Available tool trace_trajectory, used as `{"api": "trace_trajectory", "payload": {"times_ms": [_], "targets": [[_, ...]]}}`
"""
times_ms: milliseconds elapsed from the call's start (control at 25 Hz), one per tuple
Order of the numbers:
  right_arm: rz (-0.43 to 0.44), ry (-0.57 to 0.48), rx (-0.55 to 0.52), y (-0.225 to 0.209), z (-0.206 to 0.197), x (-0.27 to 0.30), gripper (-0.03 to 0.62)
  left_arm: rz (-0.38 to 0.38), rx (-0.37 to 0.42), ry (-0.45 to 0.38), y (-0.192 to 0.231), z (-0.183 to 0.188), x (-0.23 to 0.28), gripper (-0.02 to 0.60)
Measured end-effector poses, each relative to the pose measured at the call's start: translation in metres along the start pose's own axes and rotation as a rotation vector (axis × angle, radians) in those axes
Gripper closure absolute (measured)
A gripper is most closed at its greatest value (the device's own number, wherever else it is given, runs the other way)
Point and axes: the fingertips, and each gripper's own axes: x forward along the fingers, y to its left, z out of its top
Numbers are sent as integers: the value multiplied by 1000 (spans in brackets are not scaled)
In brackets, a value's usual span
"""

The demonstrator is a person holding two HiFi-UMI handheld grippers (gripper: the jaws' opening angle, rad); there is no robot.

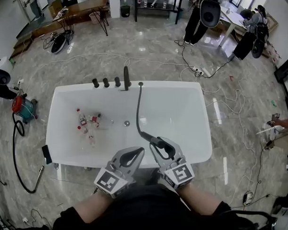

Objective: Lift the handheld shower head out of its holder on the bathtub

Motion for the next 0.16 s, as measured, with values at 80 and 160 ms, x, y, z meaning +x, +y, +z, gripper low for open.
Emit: {"api": "trace_trajectory", "payload": {"times_ms": [80,160], "targets": [[0,1,1,1,1,0,462,0,-1,0,-1,1,-1,581],[-2,1,1,1,3,0,462,0,0,-1,-1,1,-2,581]]}}
